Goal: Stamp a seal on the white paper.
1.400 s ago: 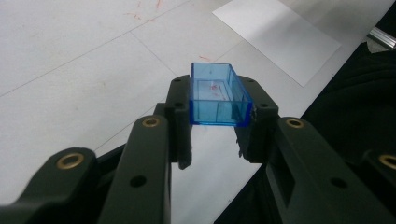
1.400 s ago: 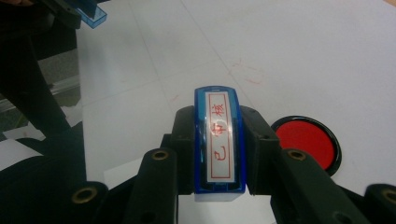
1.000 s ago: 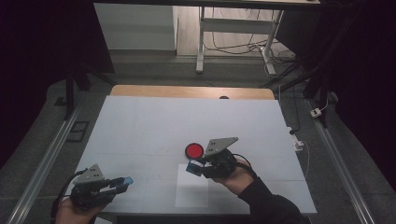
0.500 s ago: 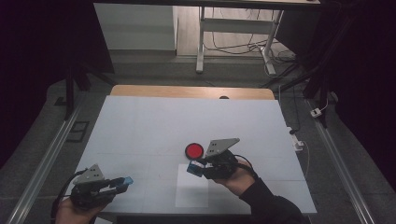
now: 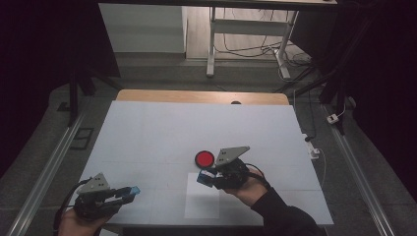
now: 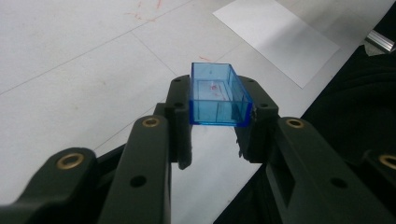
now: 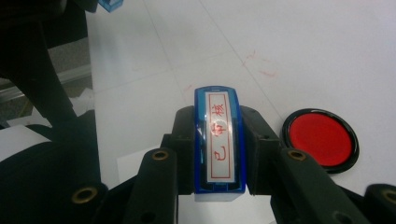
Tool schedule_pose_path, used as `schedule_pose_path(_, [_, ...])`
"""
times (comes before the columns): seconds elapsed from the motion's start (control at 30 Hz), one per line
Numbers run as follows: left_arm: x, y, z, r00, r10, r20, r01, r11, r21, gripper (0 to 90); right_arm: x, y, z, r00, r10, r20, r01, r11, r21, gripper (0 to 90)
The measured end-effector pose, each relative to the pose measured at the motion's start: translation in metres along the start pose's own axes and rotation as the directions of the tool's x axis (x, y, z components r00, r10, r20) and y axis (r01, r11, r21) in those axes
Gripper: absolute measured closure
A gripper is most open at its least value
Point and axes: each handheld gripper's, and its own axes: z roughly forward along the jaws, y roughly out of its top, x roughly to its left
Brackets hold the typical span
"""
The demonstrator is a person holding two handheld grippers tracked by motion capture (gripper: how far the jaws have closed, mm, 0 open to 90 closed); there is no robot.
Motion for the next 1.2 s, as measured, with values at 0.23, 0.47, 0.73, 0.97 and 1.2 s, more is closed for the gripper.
schedule_pose_path(0.23, [0.0,0.0,0.0,1.0,0.0,-0.001,0.0,1.0,0.001,68.4,0.0,-0.004,0.006,0.9998,-0.014,0.011,0.014,1.0,0.028,70.2])
schedule_pose_path(0.47, [0.0,0.0,0.0,1.0,-0.001,0.001,0.001,1.0,0.0,68.4,-0.002,-0.008,0.013,0.9997,-0.018,0.015,0.018,0.999,0.041,70.2])
schedule_pose_path(0.73, [0.0,0.0,0.0,1.0,-0.001,0.003,0.001,1.0,0.0,68.5,-0.005,-0.013,0.023,0.999,-0.036,0.026,0.034,0.997,0.072,70.2])
schedule_pose_path(0.97, [0.0,0.0,0.0,1.0,-0.003,0.003,0.003,1.0,-0.002,68.5,-0.005,-0.018,0.035,0.9985,-0.052,0.02,0.049,0.993,0.105,70.2])
schedule_pose_path(1.2, [0.0,0.0,0.0,1.0,-0.003,0.005,0.003,1.0,-0.002,68.5,-0.002,-0.023,0.045,0.9979,-0.064,0.01,0.062,0.989,0.131,70.2])
